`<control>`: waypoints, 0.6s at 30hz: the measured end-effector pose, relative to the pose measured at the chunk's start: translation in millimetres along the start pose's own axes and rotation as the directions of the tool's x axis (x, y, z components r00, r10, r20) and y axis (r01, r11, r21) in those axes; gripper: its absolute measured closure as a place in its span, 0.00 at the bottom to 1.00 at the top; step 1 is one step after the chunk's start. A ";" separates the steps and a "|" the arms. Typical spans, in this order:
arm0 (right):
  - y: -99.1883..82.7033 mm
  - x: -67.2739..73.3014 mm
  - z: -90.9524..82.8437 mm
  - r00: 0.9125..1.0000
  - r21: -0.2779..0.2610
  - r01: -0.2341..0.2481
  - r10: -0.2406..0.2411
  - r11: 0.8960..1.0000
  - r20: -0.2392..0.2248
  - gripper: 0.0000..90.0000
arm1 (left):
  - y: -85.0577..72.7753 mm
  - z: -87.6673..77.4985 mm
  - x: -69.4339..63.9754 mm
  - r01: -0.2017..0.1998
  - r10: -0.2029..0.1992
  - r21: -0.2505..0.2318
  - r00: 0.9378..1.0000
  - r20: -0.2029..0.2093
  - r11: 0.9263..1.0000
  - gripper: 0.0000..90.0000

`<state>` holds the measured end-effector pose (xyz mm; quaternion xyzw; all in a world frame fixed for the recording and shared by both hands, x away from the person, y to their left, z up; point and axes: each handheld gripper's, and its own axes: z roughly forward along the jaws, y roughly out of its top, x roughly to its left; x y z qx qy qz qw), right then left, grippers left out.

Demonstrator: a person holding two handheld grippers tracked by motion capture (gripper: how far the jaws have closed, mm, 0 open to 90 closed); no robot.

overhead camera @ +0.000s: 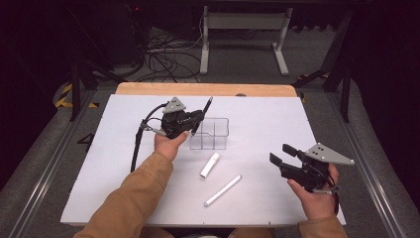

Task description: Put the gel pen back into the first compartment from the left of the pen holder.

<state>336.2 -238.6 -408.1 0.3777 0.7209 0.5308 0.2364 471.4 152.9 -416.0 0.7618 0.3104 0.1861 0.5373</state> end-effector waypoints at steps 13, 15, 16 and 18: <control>0.4 0.9 -0.5 1.000 -0.002 -0.002 0.002 1.000 0.000 0.45 | -1.5 -2.4 -9.2 -0.016 0.017 0.024 1.000 -0.007 1.000 0.88; 0.6 0.9 -0.5 1.000 -0.004 -0.001 0.001 1.000 0.000 0.45 | -0.8 -3.3 -10.0 -0.030 0.030 0.024 0.999 -0.012 0.999 0.88; 0.6 1.0 -0.6 1.000 -0.004 -0.001 0.001 1.000 0.000 0.45 | -0.5 -3.6 -11.6 -0.017 0.018 0.020 1.000 -0.011 1.000 0.87; 0.6 0.8 -0.8 1.000 -0.004 0.002 -0.002 1.000 0.001 0.45 | 1.5 -5.3 -13.6 -0.028 0.029 0.020 0.999 -0.028 0.999 0.69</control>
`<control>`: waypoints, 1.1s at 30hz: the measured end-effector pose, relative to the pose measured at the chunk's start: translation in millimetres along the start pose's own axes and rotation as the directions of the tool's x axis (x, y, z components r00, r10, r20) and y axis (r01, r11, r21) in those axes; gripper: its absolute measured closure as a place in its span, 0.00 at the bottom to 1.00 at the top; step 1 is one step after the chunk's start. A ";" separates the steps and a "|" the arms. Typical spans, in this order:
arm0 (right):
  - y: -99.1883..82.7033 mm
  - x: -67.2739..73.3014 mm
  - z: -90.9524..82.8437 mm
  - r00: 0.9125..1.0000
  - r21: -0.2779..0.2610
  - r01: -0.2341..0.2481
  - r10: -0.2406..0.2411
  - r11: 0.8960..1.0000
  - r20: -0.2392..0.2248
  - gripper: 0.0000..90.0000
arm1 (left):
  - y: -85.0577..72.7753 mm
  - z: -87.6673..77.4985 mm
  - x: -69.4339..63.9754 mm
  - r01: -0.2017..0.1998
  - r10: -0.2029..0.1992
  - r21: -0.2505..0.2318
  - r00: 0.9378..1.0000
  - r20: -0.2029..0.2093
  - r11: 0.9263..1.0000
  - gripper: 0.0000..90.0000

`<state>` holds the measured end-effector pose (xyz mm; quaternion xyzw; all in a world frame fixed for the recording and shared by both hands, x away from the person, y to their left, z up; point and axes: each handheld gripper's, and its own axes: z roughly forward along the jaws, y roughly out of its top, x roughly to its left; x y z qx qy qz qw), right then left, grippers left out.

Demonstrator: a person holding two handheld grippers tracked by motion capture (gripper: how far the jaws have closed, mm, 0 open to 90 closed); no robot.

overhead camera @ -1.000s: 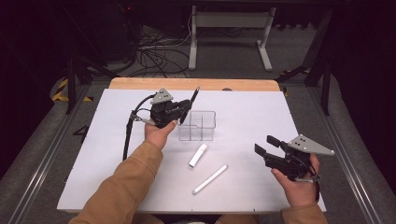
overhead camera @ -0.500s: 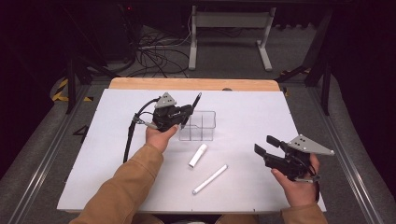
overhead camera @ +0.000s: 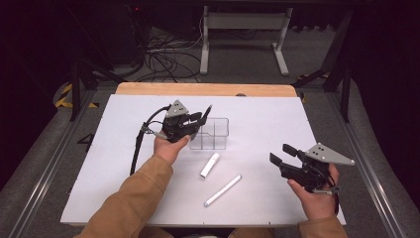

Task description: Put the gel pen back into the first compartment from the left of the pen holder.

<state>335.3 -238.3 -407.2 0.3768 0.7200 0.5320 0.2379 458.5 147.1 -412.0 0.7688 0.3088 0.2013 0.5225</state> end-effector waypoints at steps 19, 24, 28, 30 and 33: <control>0.5 0.4 0.2 1.000 -0.003 -0.001 0.001 1.000 -0.001 0.45 | 31.5 -55.2 -36.0 -0.025 0.025 0.008 0.999 0.024 1.000 0.18; 1.1 1.6 -0.1 1.000 -0.005 -0.002 0.002 1.000 -0.003 0.45 | 32.7 -59.4 -42.3 -0.004 0.003 0.027 0.998 0.062 1.000 0.16; 1.1 0.9 -0.3 1.000 -0.005 -0.003 0.003 1.000 -0.002 0.45 | 33.4 -60.9 -47.9 -0.006 0.002 0.046 0.997 0.082 0.999 0.16; 1.0 0.8 -0.3 1.000 -0.004 -0.003 0.003 1.000 -0.002 0.45 | 33.7 -61.0 -50.7 -0.002 -0.003 0.056 0.996 0.093 0.998 0.16; 0.9 0.8 -0.1 1.000 -0.003 -0.004 0.004 1.000 -0.004 0.45 | 34.0 -60.0 -56.0 0.005 -0.015 0.088 0.994 0.113 0.996 0.16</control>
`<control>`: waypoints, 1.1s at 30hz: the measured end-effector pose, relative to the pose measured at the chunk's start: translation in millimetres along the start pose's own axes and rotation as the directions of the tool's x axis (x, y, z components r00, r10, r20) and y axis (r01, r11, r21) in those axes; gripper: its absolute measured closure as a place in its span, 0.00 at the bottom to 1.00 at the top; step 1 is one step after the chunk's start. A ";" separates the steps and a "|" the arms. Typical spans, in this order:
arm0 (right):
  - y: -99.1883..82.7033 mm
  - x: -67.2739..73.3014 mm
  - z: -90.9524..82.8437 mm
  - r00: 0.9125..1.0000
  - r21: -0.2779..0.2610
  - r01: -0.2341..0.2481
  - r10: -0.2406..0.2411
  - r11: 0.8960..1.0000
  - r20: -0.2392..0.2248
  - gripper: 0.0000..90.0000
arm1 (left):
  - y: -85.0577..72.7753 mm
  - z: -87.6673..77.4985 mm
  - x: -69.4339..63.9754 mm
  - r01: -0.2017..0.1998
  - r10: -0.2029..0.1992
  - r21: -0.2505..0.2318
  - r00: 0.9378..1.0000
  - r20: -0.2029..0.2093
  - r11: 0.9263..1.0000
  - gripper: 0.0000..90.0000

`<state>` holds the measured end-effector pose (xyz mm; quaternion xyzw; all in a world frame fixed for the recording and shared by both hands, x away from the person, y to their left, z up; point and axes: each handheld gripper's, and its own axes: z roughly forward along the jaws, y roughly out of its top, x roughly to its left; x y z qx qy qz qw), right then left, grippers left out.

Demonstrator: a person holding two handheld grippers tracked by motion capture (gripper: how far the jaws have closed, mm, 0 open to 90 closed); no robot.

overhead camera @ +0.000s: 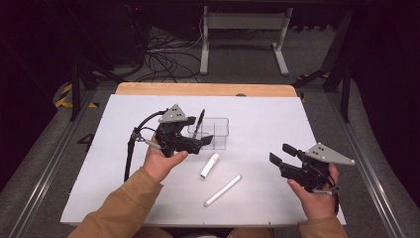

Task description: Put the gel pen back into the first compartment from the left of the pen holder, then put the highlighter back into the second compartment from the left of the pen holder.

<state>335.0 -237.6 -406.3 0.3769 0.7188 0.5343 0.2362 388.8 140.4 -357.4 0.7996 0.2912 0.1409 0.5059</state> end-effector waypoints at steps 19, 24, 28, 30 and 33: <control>-0.1 0.6 0.4 1.000 0.002 0.000 0.000 1.000 -0.006 0.45 | -9.6 29.4 -41.0 -0.074 0.063 0.190 0.996 0.060 0.979 0.19; -0.2 1.0 0.7 1.000 0.003 0.000 0.000 1.000 -0.008 0.45 | -15.4 38.2 -48.2 -0.068 0.051 0.216 0.995 0.084 0.974 0.20; -0.2 1.8 1.8 1.000 0.007 0.002 -0.002 1.000 -0.013 0.45 | -20.9 45.5 -54.0 -0.070 0.046 0.241 0.994 0.104 0.968 0.20; -0.7 2.1 2.7 1.000 0.009 0.006 -0.006 1.000 -0.015 0.45 | -24.4 48.8 -56.0 -0.070 0.042 0.253 0.992 0.116 0.965 0.20; -1.1 2.8 3.7 1.000 0.012 0.004 -0.004 1.000 -0.020 0.45 | -29.8 54.0 -58.6 -0.068 0.036 0.275 0.992 0.120 0.959 0.21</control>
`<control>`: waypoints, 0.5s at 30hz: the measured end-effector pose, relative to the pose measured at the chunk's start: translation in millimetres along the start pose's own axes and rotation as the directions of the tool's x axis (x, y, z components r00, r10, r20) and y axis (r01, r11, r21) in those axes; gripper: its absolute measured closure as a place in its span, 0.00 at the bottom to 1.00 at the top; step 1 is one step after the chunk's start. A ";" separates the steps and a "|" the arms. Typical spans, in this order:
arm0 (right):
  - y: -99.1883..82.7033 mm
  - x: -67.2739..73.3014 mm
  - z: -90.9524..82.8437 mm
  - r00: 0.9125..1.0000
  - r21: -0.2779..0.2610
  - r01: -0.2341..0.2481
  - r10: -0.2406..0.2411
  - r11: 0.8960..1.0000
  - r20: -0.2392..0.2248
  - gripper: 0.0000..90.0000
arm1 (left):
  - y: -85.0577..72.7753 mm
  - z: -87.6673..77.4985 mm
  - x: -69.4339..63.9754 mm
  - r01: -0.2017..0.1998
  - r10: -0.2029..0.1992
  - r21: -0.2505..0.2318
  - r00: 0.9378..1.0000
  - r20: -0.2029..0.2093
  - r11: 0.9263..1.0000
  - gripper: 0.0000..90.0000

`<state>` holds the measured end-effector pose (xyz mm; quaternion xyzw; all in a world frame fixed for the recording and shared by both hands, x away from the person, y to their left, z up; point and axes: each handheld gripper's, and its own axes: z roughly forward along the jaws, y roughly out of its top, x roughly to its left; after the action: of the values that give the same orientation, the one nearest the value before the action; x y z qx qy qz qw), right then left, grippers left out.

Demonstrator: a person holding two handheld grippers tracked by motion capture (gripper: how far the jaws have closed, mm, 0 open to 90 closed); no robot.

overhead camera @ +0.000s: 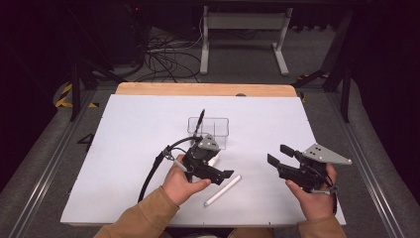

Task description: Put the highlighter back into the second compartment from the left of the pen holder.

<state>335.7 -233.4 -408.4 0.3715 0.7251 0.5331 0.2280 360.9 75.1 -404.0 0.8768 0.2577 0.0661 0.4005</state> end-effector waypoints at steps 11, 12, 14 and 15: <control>-0.4 0.8 0.1 1.000 0.003 0.003 -0.003 1.000 -0.006 0.45 | -8.1 15.2 -6.1 -0.011 0.012 0.065 1.000 -0.025 0.998 0.22; -0.5 0.7 0.4 1.000 0.003 0.005 -0.005 1.000 -0.006 0.45 | -9.1 17.2 -7.0 -0.006 0.007 0.075 1.000 -0.018 0.997 0.22; -0.6 0.7 0.8 1.000 0.005 0.005 -0.005 1.000 -0.008 0.45 | -10.8 22.0 -8.5 -0.006 0.007 0.089 1.000 -0.008 0.996 0.22; -0.6 0.7 0.8 1.000 0.005 0.005 -0.005 1.000 -0.009 0.45 | -11.7 23.9 -8.8 -0.004 0.004 0.096 1.000 -0.004 0.995 0.22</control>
<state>335.7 -232.4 -409.2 0.3678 0.7285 0.5324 0.2250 356.4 61.0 -427.9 0.8954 0.2596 0.0564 0.3574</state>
